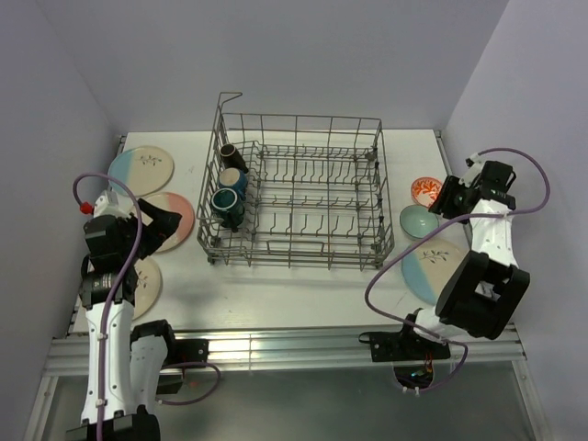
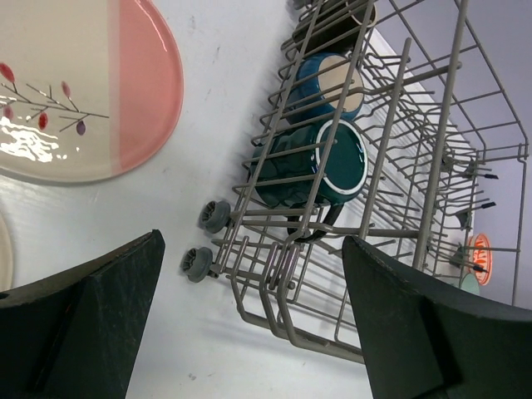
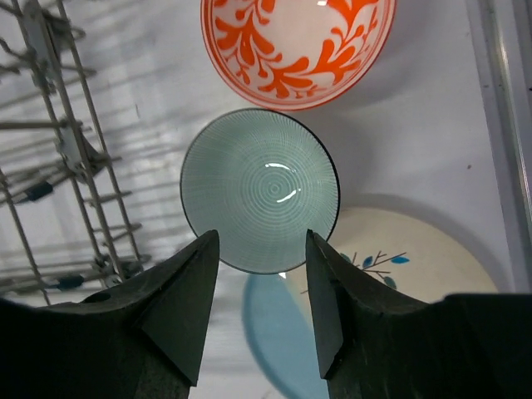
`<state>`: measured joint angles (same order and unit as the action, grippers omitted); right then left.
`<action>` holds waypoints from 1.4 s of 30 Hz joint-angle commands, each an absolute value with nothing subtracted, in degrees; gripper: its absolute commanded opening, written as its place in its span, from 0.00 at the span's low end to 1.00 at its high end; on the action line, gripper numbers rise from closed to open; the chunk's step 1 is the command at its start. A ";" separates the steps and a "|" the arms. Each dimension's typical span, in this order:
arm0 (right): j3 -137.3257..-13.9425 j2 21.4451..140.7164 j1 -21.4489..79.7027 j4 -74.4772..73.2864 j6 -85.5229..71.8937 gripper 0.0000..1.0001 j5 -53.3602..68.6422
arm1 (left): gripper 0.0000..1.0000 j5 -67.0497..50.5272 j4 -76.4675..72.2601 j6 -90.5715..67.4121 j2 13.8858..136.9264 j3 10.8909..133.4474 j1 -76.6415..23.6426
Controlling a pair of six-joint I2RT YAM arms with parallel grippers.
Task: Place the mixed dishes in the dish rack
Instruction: Grab a bowl with the right arm
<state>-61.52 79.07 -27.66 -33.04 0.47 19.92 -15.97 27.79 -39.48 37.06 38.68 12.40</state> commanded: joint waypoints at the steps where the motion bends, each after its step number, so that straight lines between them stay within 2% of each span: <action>1: -65.30 80.33 -28.74 -37.08 11.84 0.54 25.92 | 0.95 -13.97 27.69 -36.12 35.77 41.84 11.78; 11: -68.38 90.69 -29.09 -37.80 17.75 0.55 23.64 | 0.94 -15.47 21.80 -33.49 34.54 46.14 9.93; 24: -72.69 103.09 -28.74 -33.93 18.72 0.49 16.61 | 0.94 -18.10 18.72 -32.78 35.33 46.93 8.79; 27: -72.16 104.06 -28.30 -33.75 19.25 0.42 16.88 | 0.95 -19.94 17.76 -33.57 35.16 46.67 8.79; 30: -71.46 104.33 -28.12 -33.84 19.77 0.29 17.75 | 0.94 -25.02 14.86 -33.92 34.89 46.67 8.62; 31: -71.19 103.98 -28.12 -34.01 20.04 0.20 17.84 | 0.94 -25.92 14.07 -34.10 35.15 47.28 8.53; 34: -69.71 101.70 -28.21 -33.66 21.18 0.00 18.54 | 0.94 -29.34 11.61 -35.24 36.12 48.86 8.00; 42: -68.47 92.39 -28.39 -33.66 21.97 0.00 20.74 | 0.93 -33.75 8.00 -39.37 41.04 52.64 5.37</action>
